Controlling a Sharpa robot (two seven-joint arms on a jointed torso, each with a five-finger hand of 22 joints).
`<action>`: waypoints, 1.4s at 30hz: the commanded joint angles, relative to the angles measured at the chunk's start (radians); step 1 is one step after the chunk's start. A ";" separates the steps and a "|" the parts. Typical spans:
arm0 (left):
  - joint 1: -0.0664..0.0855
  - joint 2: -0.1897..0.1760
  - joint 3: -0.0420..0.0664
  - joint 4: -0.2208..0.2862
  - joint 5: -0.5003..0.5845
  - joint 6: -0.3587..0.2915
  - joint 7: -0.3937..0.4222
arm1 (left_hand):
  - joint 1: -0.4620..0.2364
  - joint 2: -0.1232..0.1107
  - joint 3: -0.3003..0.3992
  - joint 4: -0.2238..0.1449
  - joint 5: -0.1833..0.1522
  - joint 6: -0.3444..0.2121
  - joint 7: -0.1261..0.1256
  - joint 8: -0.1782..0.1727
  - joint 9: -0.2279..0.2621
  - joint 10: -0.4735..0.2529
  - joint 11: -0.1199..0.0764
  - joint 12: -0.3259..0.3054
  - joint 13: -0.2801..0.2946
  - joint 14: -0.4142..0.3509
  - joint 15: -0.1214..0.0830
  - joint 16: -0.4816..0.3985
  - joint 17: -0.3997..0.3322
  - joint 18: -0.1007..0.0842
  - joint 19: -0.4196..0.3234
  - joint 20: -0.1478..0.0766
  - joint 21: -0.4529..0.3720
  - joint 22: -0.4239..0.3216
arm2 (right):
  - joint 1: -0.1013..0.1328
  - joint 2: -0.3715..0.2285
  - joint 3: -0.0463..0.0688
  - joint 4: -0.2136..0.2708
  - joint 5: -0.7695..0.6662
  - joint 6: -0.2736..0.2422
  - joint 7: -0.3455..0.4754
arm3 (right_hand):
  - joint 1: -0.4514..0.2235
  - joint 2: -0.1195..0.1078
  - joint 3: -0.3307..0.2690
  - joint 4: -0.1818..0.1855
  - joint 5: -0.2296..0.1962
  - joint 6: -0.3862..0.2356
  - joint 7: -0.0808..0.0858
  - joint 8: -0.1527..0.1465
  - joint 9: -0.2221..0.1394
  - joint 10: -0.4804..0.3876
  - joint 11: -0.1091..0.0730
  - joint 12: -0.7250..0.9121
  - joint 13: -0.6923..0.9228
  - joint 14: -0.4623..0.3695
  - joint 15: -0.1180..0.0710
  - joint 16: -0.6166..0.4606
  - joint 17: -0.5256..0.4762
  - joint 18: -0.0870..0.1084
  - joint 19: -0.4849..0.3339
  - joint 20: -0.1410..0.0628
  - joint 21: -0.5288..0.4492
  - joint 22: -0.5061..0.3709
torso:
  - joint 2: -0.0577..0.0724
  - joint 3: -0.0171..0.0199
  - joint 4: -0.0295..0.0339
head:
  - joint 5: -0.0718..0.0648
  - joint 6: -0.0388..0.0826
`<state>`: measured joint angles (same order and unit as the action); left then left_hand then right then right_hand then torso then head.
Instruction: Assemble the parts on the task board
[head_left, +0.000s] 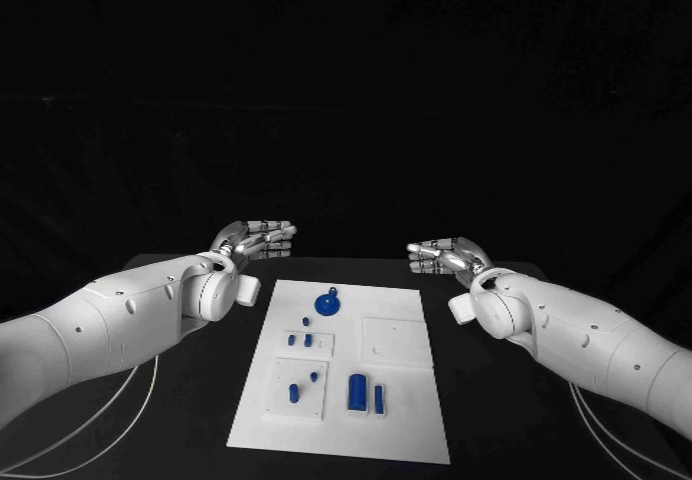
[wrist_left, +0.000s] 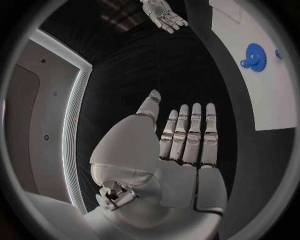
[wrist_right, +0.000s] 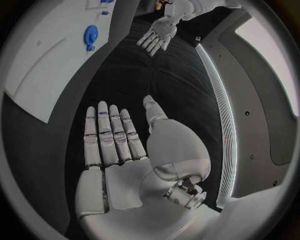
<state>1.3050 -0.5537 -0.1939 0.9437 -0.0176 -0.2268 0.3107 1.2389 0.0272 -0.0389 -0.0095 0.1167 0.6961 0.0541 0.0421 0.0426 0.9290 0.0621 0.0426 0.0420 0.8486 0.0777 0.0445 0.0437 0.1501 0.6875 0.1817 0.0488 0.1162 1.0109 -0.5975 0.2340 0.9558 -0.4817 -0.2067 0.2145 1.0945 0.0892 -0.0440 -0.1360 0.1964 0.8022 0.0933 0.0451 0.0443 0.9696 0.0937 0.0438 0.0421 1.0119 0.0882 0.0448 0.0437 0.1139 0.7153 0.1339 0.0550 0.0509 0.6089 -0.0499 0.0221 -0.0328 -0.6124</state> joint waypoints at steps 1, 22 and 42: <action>-0.007 -0.006 0.006 0.021 -0.002 -0.018 0.006 | -0.403 -0.027 0.039 0.010 -0.117 -0.696 -0.054 -0.042 -0.043 -0.929 -0.062 -0.043 -0.042 -0.849 -0.078 -0.044 -0.044 -0.150 -0.687 -0.182 -0.049 -0.116 | 0.001 -0.008 -0.006 0.019 0.013 -0.019 0.008 | -0.358 -0.089 0.044 0.136 -0.196 -0.802 -0.093 -0.045 -0.044 -0.970 -0.094 -0.044 -0.042 -1.012 -0.088 -0.045 -0.044 -0.114 -0.715 -0.134 -0.055 -0.051 | -0.010 0.0066 -0.0040 | 0.004 0.000; -0.217 -0.193 0.165 0.533 0.015 -0.463 0.178 | -1.239 -0.027 0.039 0.010 -0.117 -0.696 -0.054 -0.042 -0.043 -0.929 -0.062 -0.043 -0.042 -0.849 -0.078 -0.044 -0.044 -0.150 -0.687 -0.182 -0.049 -0.116 | 0.034 -0.157 -0.201 0.528 0.414 -0.484 0.262 | -1.094 -0.089 0.044 0.136 -0.196 -0.802 -0.093 -0.045 -0.044 -0.970 -0.094 -0.044 -0.042 -1.012 -0.088 -0.045 -0.044 -0.114 -0.715 -0.134 -0.055 -0.051 | -0.065 0.0499 -0.0221 | 0.033 0.012; -0.255 -0.226 0.194 0.626 0.018 -0.543 0.209 | -1.239 -0.027 0.039 0.010 -0.117 -0.696 -0.054 -0.042 -0.043 -0.929 -0.062 -0.043 -0.042 -0.849 -0.078 -0.044 -0.044 -0.150 -0.687 -0.182 -0.049 -0.116 | 0.039 -0.182 -0.234 0.614 0.482 -0.563 0.306 | -1.094 -0.089 0.044 0.136 -0.196 -0.802 -0.093 -0.045 -0.044 -0.970 -0.094 -0.044 -0.042 -1.012 -0.088 -0.045 -0.044 -0.114 -0.715 -0.134 -0.055 -0.051 | -0.065 0.0499 -0.0221 | 0.033 0.012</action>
<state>1.0499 -0.7805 -0.0012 1.5669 -0.0008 -0.7485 0.4934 0.0071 0.0003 -0.0075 0.0001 0.0033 0.0052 -0.0002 0.0067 0.0009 0.0053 0.0002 0.0061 0.0011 0.0035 0.0002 0.0068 0.0009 0.0149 0.0035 -0.0001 0.0049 0.0009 1.0497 -0.7798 -0.0002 1.5680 -0.0096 -0.7567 0.4938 0.0057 -0.0001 0.0005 -0.0041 0.0037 0.0045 0.0000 0.0036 0.0009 0.0037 0.0000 0.0062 0.0010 0.0047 0.0004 0.0055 0.0009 0.0137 0.0053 0.0002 0.0034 0.0010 0.5442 0.0001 0.0000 -0.0001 -0.6000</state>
